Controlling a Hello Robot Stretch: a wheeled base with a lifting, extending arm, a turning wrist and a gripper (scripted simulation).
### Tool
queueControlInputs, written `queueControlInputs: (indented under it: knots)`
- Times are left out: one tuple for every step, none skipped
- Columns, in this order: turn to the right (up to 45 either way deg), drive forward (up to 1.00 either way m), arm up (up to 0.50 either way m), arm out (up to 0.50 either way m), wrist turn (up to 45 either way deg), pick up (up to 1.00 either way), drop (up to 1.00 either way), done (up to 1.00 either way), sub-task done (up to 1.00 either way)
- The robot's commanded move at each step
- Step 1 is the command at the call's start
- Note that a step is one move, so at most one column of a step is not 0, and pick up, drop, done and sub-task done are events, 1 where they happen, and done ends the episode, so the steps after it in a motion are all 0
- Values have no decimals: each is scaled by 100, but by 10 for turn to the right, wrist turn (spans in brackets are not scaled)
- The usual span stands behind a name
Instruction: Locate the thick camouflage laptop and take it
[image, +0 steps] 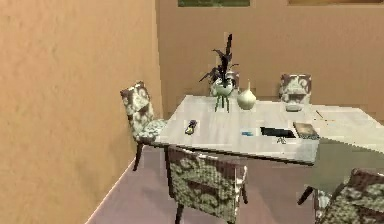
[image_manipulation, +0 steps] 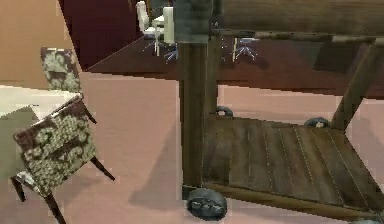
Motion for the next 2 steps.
queueControlInputs:
  knots:
    - [-240, 0, 0, 0, 0, 0, 0, 0, 0]
    - [0, 15, 0, 0, 0, 0, 0, 0, 0]
